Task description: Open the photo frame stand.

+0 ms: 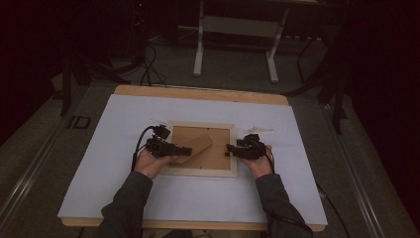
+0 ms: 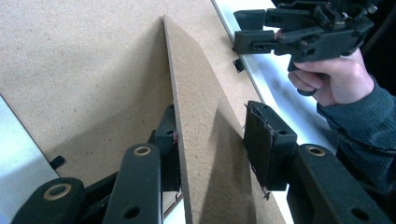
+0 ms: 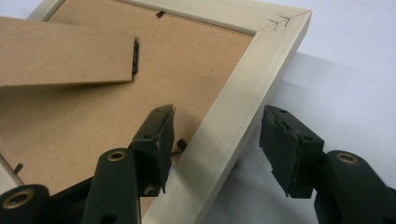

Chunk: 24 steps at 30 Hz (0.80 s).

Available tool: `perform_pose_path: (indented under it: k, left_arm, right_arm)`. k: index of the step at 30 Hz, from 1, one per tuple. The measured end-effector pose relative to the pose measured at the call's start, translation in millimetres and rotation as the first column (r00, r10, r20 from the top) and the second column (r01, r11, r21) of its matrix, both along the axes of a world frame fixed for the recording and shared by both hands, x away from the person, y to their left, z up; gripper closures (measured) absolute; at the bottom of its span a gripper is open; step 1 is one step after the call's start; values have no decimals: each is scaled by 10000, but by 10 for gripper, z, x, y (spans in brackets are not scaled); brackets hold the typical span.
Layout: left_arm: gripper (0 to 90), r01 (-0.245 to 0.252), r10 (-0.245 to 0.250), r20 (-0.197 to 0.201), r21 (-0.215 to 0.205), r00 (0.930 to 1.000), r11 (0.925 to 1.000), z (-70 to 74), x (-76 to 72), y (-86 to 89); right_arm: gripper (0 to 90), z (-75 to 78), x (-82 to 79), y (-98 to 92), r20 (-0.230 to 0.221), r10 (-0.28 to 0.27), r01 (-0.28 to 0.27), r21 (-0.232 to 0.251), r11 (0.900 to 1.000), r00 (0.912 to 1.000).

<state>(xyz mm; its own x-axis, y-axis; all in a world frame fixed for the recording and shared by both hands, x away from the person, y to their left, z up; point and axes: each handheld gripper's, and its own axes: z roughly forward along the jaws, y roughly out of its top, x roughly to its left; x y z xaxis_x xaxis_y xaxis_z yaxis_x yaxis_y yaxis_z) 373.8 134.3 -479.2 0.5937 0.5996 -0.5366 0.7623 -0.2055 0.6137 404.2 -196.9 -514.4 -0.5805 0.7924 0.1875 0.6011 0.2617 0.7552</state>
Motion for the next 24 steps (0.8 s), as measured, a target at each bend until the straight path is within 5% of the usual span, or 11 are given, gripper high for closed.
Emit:
perform_pose_path:
  k: [15,24]
  left_arm:
    - [611,66,-60,800,-68,9968,10000,-17,-113,14]
    - [611,344,-329,1446,-76,9889,9994,-14,-181,16]
  right_arm:
    - [394,26,123,-22,-562,56,-19,665,9978,9984]
    - [361,40,179,-69,-1046,349,-199,1412,9898,9939]
